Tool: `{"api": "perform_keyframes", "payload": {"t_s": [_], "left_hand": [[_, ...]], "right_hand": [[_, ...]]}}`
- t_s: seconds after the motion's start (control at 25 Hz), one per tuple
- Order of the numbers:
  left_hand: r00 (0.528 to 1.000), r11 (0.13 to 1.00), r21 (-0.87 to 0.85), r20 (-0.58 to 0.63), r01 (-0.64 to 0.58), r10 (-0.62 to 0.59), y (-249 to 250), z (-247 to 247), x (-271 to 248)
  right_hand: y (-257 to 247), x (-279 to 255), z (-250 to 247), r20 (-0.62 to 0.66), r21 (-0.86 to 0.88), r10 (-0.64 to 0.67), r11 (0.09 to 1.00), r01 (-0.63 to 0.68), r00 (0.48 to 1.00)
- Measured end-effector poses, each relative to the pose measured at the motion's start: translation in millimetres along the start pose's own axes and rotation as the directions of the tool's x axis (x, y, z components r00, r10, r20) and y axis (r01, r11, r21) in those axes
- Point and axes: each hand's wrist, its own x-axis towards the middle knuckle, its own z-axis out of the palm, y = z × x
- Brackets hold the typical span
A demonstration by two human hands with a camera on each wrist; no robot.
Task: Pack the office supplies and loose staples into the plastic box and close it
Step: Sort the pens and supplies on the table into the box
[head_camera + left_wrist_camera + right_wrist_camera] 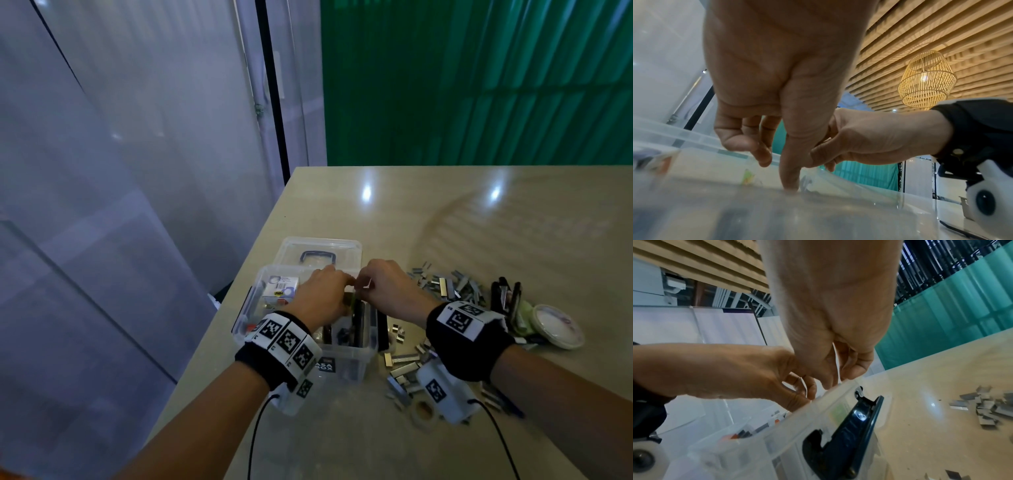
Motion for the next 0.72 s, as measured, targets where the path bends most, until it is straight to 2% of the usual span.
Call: {"api": "perform_keyframes", "payload": {"t_s": [0.2, 0.36, 0.56, 0.72], "left_hand": [[0.999, 0.999, -0.047, -0.038, 0.024, -0.026, 6, -7, 0], [0.988, 0.998, -0.052, -0.151, -0.047, 0.038, 33, -19, 1], [0.979, 0.993, -0.042, -0.175, -0.115, 0.106, 83, -22, 10], [0.975, 0.986, -0.045, -0.162, -0.163, 0.153, 132, -6, 18]], "right_hand": [[2, -4, -18, -0.042, 0.046, -0.024, 0.999, 0.026, 0.999], [17, -16, -47, -0.024, 0.123, -0.050, 0.991, 0.052, 0.998], [62, -45, -91, 0.020, 0.144, -0.043, 0.989, 0.040, 0.999], [112, -77, -113, 0.045, 0.142, 0.060, 0.988, -0.066, 0.997]]}}
